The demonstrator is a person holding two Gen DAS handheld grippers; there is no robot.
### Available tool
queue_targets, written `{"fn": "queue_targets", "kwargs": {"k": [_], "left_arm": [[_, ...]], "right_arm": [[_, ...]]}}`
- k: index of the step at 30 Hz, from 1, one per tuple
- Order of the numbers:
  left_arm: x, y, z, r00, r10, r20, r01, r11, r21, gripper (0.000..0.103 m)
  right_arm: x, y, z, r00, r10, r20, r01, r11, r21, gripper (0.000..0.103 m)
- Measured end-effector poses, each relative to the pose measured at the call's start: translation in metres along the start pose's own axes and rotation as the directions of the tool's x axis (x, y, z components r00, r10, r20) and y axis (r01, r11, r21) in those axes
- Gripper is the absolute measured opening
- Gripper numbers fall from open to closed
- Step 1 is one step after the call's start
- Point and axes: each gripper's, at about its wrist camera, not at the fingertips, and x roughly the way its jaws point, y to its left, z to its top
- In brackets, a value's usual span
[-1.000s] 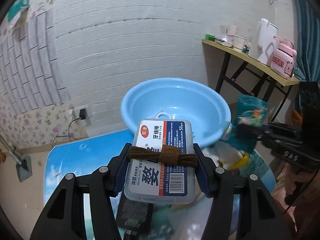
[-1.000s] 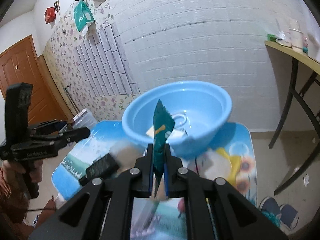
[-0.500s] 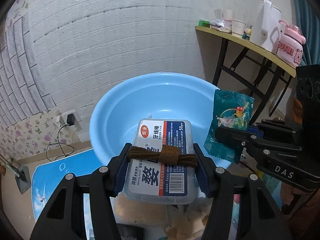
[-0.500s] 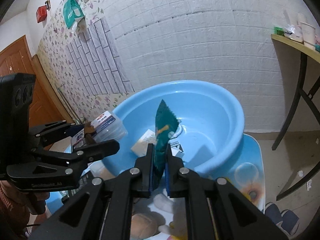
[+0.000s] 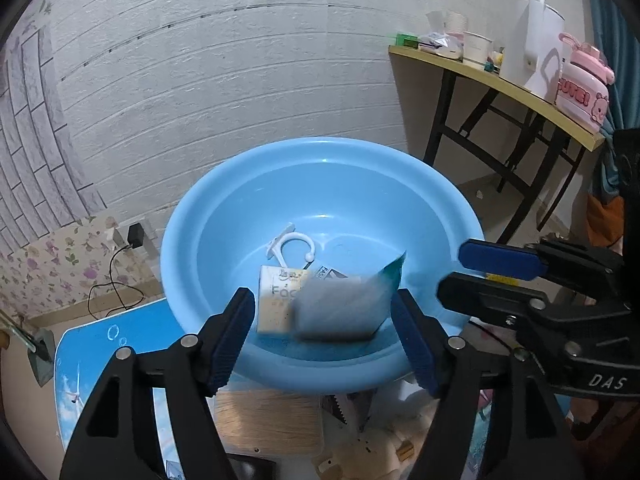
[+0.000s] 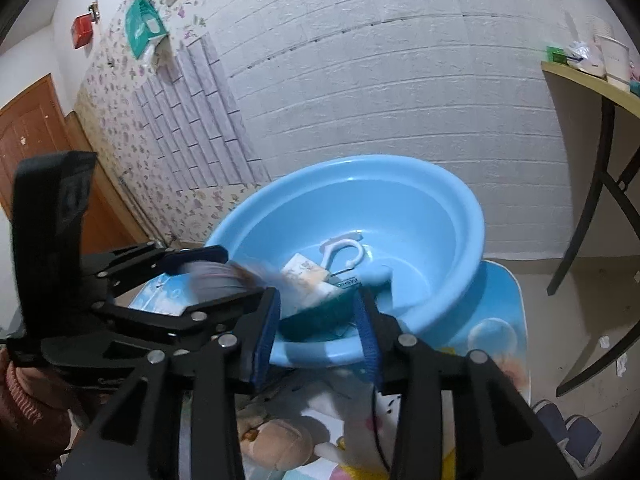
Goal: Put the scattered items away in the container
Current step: 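Open both tools to drop the floss box and teal packet into the basin, then withdraw both tools from the basin toward the remaining table items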
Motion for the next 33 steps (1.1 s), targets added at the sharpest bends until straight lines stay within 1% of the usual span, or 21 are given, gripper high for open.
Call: {"fn": "queue_targets", "kwargs": {"k": [7, 10, 12, 15, 16, 19, 23, 25, 28, 33], "left_arm": [[-0.024, -0.002, -0.008, 0.999, -0.008, 0.031, 0.009, 1.000, -0.014, 0.071], [-0.031, 0.001, -0.015, 1.000, -0.002, 0.026, 0.003, 0.999, -0.046, 0.077], [-0.038, 0.002, -0.022, 1.000, 0.005, 0.019, -0.004, 0.998, -0.062, 0.077], [-0.051, 0.002, -0.032, 1.000, 0.014, 0.017, -0.013, 0.998, -0.065, 0.080], [-0.054, 0.002, -0.035, 1.000, 0.016, 0.020, -0.015, 0.998, -0.066, 0.083], [-0.063, 0.002, -0.048, 1.000, 0.011, 0.023, -0.009, 0.998, -0.067, 0.086], [-0.071, 0.000, -0.066, 1.000, -0.001, 0.003, 0.001, 0.998, -0.060, 0.087], [-0.075, 0.000, -0.074, 1.000, -0.026, -0.005, 0.026, 0.997, -0.069, 0.088], [-0.082, -0.002, -0.084, 1.000, -0.022, -0.004, 0.021, 0.998, -0.063, 0.092], [-0.091, -0.002, -0.090, 1.000, -0.018, 0.012, 0.019, 0.997, -0.077, 0.092]], "right_arm": [[-0.013, -0.002, -0.010, 1.000, -0.012, 0.005, 0.012, 1.000, 0.029, 0.039], [-0.018, 0.005, -0.012, 0.999, -0.051, 0.009, 0.050, 0.999, 0.009, 0.039], [-0.024, 0.009, -0.013, 0.998, -0.067, 0.016, 0.067, 0.998, 0.006, 0.040], [-0.034, 0.013, -0.020, 0.997, -0.077, 0.010, 0.077, 0.997, 0.026, 0.046], [-0.039, 0.013, -0.024, 0.997, -0.081, 0.005, 0.081, 0.996, 0.031, 0.048], [-0.050, 0.016, -0.038, 0.995, -0.100, -0.011, 0.100, 0.994, 0.031, 0.049], [-0.062, 0.015, -0.059, 0.987, -0.153, -0.046, 0.156, 0.986, 0.062, 0.049], [-0.070, 0.016, -0.066, 0.977, -0.207, -0.046, 0.210, 0.975, 0.070, 0.049], [-0.083, 0.025, -0.071, 0.969, -0.246, -0.033, 0.247, 0.968, 0.045, 0.049], [-0.096, 0.047, -0.074, 0.956, -0.291, -0.033, 0.291, 0.957, -0.013, 0.049]]}}
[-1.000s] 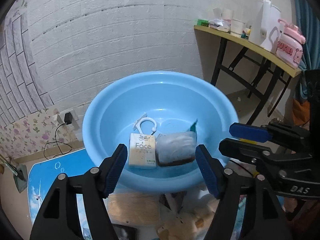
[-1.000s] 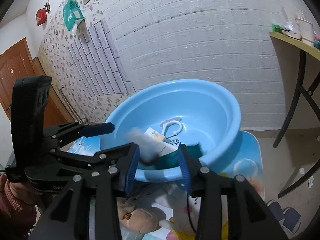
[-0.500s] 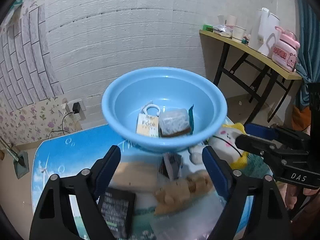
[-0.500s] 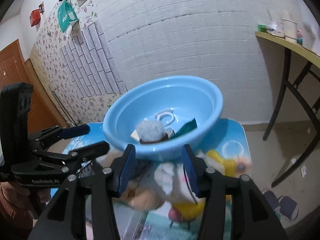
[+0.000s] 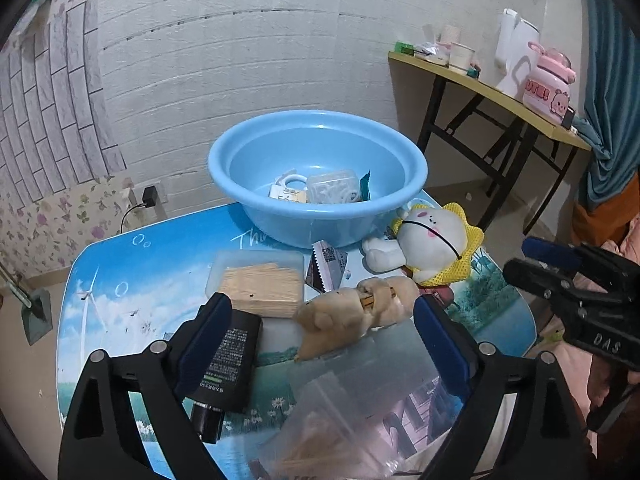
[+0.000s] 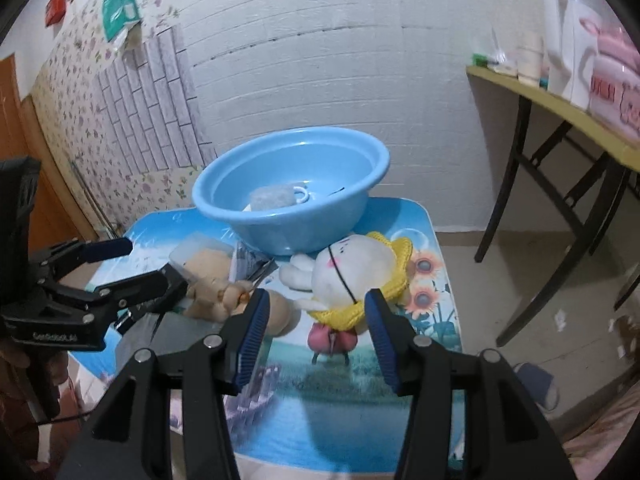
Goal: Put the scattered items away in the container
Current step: 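Withdraw both tools from the basin toward the remaining table items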
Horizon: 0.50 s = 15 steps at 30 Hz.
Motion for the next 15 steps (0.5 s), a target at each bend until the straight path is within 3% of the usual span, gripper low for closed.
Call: {"fn": "queue_targets", "kwargs": {"k": [3, 6, 9, 15], "left_arm": [[-0.005, 0.002, 0.000, 1.000, 0.009, 0.011, -0.009, 1.000, -0.006, 0.092], [-0.010, 0.006, -0.001, 1.000, 0.005, 0.017, -0.005, 1.000, -0.010, 0.093], [-0.012, 0.010, -0.003, 1.000, 0.009, 0.017, -0.009, 1.000, -0.014, 0.093], [-0.007, 0.016, -0.002, 1.000, 0.015, 0.003, -0.015, 0.999, -0.042, 0.096]], "right_arm": [[-0.013, 0.008, -0.002, 1.000, -0.017, 0.022, 0.017, 1.000, -0.001, 0.049], [-0.035, 0.013, 0.000, 0.991, 0.061, 0.116, -0.063, 0.998, 0.009, 0.049], [-0.040, 0.019, 0.004, 0.986, 0.077, 0.149, -0.078, 0.997, 0.003, 0.062], [-0.028, 0.025, 0.002, 0.994, 0.070, 0.084, -0.068, 0.997, -0.029, 0.065]]}}
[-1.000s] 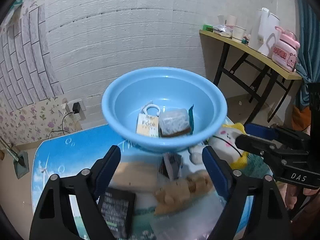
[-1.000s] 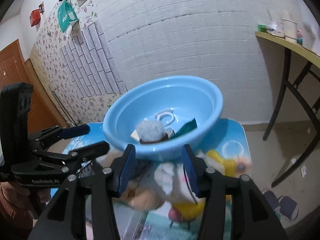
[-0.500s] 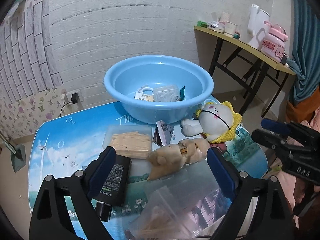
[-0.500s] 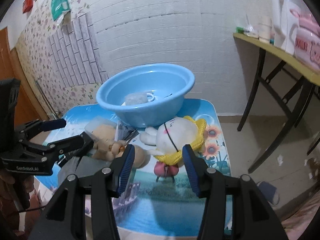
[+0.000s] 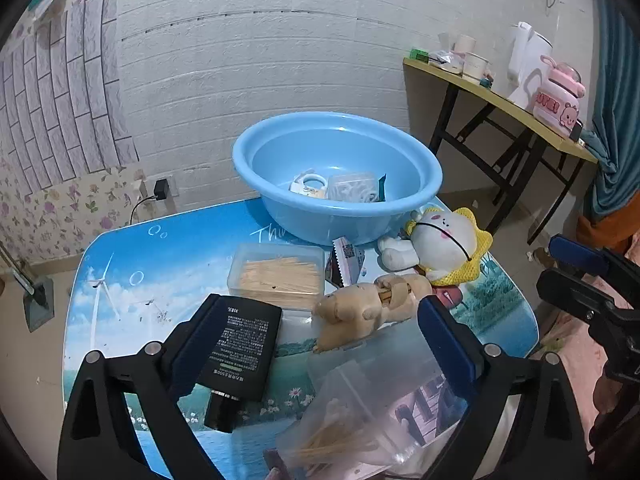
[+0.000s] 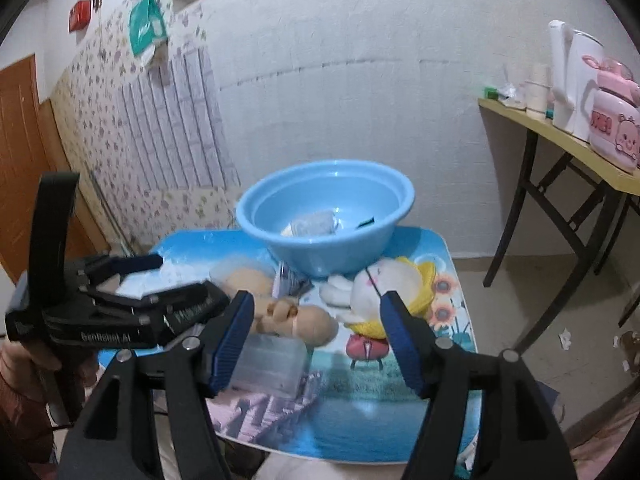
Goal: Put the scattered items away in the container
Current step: 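Withdraw both tools from the basin toward the remaining table items, then move the left tool to the black bottle while the right tool approaches the white plush bunny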
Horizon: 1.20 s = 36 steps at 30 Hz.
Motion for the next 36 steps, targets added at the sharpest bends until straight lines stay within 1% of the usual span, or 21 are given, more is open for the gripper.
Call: {"fn": "queue_targets", "kwargs": {"k": [6, 8, 10, 12, 17, 21, 27, 32, 34, 36], "left_arm": [[0.002, -0.004, -0.001, 1.000, 0.001, 0.002, -0.001, 1.000, 0.015, 0.097], [0.002, -0.001, -0.002, 1.000, 0.012, 0.003, -0.012, 1.000, 0.007, 0.102], [0.004, 0.003, -0.003, 1.000, 0.017, 0.000, -0.017, 1.000, -0.003, 0.102], [0.006, 0.007, -0.005, 1.000, 0.023, -0.008, -0.024, 1.000, -0.013, 0.102], [0.011, 0.012, -0.006, 0.999, 0.027, -0.023, -0.027, 0.999, -0.024, 0.102], [0.014, 0.010, -0.006, 0.999, 0.018, -0.026, -0.018, 1.000, -0.014, 0.102], [0.016, 0.016, -0.009, 0.999, 0.019, -0.036, -0.020, 0.999, -0.026, 0.102], [0.017, 0.021, -0.013, 0.999, 0.022, -0.046, -0.024, 0.999, -0.033, 0.102], [0.016, 0.024, -0.015, 0.999, 0.026, -0.047, -0.027, 0.999, -0.036, 0.102], [0.014, 0.031, -0.019, 0.998, 0.032, -0.050, -0.034, 0.998, -0.046, 0.102]], "right_arm": [[0.004, -0.004, -0.003, 1.000, -0.012, -0.007, 0.012, 1.000, 0.009, 0.065], [0.010, -0.008, -0.005, 1.000, -0.017, -0.026, 0.018, 0.999, 0.027, 0.065], [0.018, -0.014, -0.007, 0.998, -0.001, -0.059, 0.004, 0.998, 0.058, 0.065], [0.022, -0.016, -0.009, 0.997, 0.010, -0.070, -0.005, 0.997, 0.072, 0.065], [0.031, -0.015, -0.013, 0.996, 0.004, -0.086, 0.002, 0.998, 0.066, 0.065], [0.037, -0.016, -0.015, 0.995, -0.024, -0.098, 0.030, 0.998, 0.059, 0.065], [0.048, -0.021, -0.020, 0.989, 0.026, -0.146, -0.012, 0.996, 0.094, 0.065], [0.052, -0.020, -0.024, 0.988, 0.022, -0.154, -0.007, 0.996, 0.092, 0.065], [0.053, -0.020, -0.025, 0.989, 0.009, -0.147, 0.003, 0.997, 0.081, 0.065], [0.055, -0.021, -0.025, 0.987, -0.002, -0.159, 0.014, 0.997, 0.078, 0.065]]}}
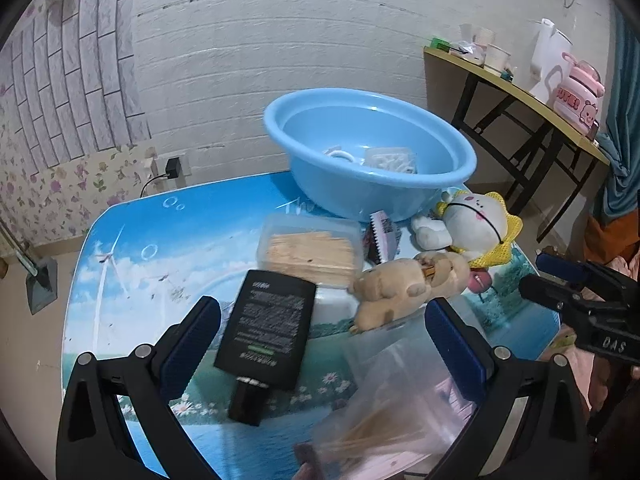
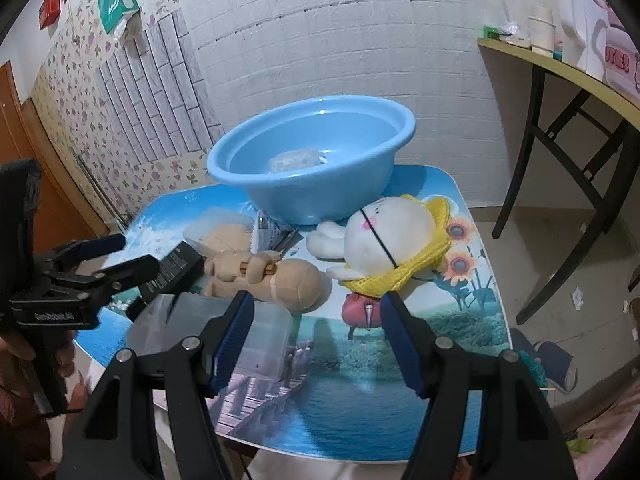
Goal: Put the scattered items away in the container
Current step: 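Move the left tool to the black bottle while the right tool approaches the white plush bunny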
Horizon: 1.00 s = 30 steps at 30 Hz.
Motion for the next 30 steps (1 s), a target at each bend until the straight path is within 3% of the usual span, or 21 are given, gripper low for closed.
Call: {"fn": "queue_targets", "kwargs": {"k": [6, 30], "left_arm": [[0.004, 0.017, -0.008, 0.999, 0.023, -0.031, -0.024, 0.999, -0.048, 0.102], [0.009, 0.027, -0.011, 0.999, 0.032, -0.041, -0.034, 0.998, -0.060, 0.102]], "right_arm": [[0.006, -0.002, -0.001, 1.000, 0.013, -0.016, -0.013, 1.000, 0.018, 0.065], [0.023, 0.001, -0.005, 0.997, 0.039, -0.070, -0.037, 0.999, 0.021, 0.065]]}}
